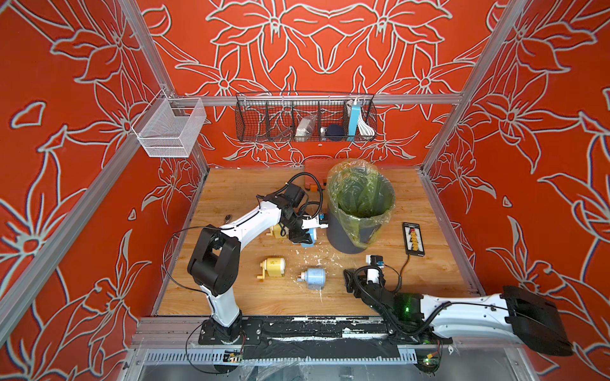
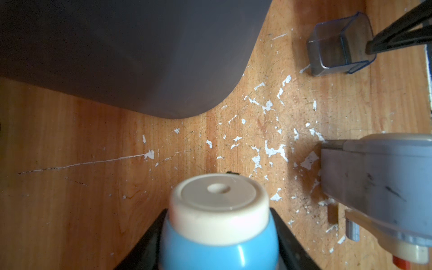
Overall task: Take out the pencil sharpener tray and clean the shavings
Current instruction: Place the container at the center of the board, then place the pencil sharpener at the center of the board.
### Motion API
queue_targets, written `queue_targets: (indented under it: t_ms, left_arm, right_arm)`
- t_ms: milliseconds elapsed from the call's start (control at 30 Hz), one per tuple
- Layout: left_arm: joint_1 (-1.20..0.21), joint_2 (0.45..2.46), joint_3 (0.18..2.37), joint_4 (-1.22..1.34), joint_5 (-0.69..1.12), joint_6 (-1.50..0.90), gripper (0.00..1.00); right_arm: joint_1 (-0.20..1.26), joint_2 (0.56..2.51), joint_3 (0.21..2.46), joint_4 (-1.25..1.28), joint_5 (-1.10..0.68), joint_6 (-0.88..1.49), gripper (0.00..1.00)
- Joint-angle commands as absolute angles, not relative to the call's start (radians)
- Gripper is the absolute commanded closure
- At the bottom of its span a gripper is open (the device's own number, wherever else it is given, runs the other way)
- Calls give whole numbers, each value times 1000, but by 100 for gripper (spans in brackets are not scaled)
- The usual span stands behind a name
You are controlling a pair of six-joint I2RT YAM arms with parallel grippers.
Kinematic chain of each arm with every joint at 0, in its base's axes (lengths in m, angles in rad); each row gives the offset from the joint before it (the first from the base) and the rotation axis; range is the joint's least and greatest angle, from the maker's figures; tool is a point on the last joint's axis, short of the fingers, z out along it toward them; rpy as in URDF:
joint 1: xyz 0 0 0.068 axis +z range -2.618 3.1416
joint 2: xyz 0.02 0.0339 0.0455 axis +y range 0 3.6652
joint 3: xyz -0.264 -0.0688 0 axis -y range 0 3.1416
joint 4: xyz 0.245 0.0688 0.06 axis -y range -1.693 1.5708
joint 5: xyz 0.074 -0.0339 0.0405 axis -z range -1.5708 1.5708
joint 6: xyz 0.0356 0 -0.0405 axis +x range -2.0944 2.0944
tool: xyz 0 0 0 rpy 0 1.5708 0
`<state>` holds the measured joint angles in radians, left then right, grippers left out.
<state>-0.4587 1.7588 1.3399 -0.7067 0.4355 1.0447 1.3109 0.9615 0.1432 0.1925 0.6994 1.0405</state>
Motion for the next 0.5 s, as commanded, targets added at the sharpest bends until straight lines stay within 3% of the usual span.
queue_targets:
  t_ms: [0, 133, 200, 467]
  left_arm:
    - [-454, 1780, 1354, -687, 426, 1065, 100]
    - [-450, 1819, 1380, -664, 400, 1068, 100]
    - [-449, 1839, 1393, -655, 375, 1066, 88]
    - [-450, 1900, 1396, -643, 375, 1065, 73]
  right_arm:
    - [1307, 950, 154, 115, 732, 1087, 11]
    - [1307, 853, 117, 52, 763, 1135, 12]
    - [1307, 784, 94, 10, 774, 1154, 13]
    - [1307, 443, 18, -179, 793, 1161, 14]
